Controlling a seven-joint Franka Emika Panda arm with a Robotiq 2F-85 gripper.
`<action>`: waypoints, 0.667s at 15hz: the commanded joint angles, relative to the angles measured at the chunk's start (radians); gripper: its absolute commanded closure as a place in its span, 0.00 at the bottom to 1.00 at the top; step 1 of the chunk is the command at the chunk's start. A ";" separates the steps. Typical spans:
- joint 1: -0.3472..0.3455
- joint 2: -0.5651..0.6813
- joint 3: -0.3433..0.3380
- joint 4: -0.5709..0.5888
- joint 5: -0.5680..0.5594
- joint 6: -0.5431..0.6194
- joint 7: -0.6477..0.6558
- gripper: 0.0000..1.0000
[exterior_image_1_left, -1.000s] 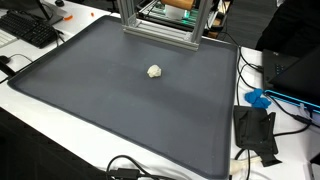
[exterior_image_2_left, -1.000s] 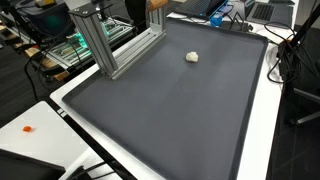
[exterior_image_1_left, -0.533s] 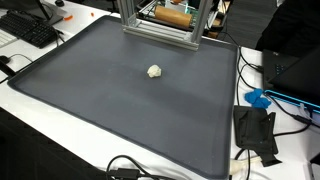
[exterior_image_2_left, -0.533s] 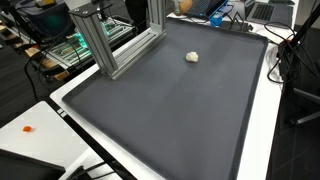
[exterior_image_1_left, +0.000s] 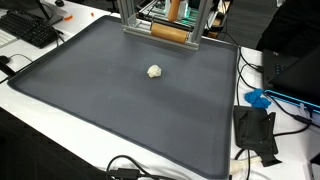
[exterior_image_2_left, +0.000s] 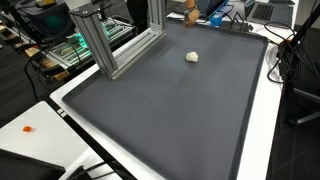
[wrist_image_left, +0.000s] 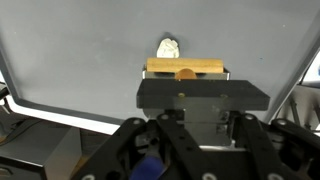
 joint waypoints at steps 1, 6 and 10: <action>0.008 0.011 -0.012 -0.004 0.002 0.013 0.001 0.78; -0.004 0.093 -0.038 -0.010 0.014 0.121 0.012 0.78; -0.014 0.167 -0.057 -0.005 0.008 0.160 0.056 0.78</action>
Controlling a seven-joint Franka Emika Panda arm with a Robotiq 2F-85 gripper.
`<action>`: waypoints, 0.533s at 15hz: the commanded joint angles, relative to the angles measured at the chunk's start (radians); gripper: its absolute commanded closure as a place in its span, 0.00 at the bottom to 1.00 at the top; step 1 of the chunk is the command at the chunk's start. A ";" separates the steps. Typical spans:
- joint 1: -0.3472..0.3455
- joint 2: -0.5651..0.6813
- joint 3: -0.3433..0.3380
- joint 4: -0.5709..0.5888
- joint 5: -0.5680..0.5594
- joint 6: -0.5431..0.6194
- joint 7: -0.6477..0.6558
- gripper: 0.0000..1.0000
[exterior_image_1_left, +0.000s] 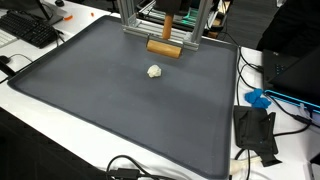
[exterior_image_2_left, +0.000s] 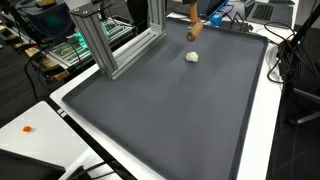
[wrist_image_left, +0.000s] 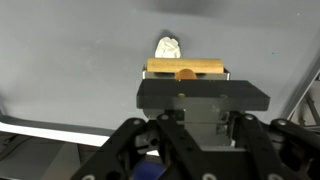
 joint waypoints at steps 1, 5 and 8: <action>-0.006 0.056 -0.018 0.007 0.002 0.031 0.055 0.78; -0.007 0.105 -0.036 0.018 0.005 0.039 0.136 0.78; -0.005 0.133 -0.044 0.023 -0.011 0.056 0.209 0.78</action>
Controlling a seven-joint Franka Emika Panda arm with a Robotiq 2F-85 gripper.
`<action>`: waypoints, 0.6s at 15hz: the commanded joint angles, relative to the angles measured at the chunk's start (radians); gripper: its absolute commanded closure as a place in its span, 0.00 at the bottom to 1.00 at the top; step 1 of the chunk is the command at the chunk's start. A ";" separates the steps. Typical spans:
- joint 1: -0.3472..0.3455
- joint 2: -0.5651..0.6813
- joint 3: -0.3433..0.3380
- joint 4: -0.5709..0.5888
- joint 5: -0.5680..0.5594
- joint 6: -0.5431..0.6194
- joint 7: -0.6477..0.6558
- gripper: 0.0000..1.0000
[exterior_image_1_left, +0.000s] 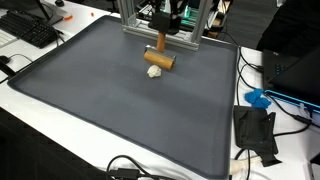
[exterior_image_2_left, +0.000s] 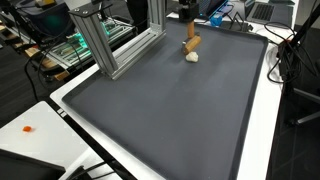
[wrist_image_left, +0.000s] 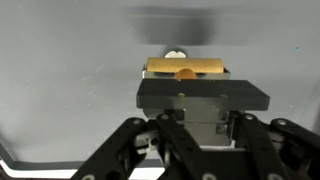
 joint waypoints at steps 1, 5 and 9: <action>0.002 0.034 -0.013 0.016 -0.017 0.024 0.098 0.78; 0.002 0.066 -0.028 0.019 -0.026 0.055 0.202 0.78; 0.003 0.095 -0.047 0.027 -0.053 0.086 0.299 0.78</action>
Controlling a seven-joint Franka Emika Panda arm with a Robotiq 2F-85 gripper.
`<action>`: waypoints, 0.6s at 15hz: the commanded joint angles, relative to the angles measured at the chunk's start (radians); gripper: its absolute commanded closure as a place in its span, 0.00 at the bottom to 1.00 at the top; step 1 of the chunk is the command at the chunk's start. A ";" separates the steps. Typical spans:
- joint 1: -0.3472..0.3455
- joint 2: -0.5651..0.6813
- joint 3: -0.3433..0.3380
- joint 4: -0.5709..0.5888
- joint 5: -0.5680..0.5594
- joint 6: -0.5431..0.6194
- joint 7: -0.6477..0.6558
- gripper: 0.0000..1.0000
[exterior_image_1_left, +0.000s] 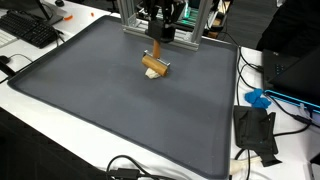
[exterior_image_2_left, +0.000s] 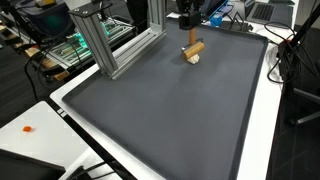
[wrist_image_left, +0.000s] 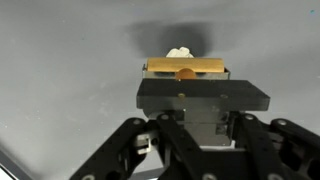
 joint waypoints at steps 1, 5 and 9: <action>0.004 0.036 -0.023 0.011 -0.048 0.042 0.104 0.78; 0.011 0.067 -0.037 0.025 -0.070 0.043 0.202 0.78; 0.017 0.084 -0.037 0.043 -0.021 0.022 0.210 0.78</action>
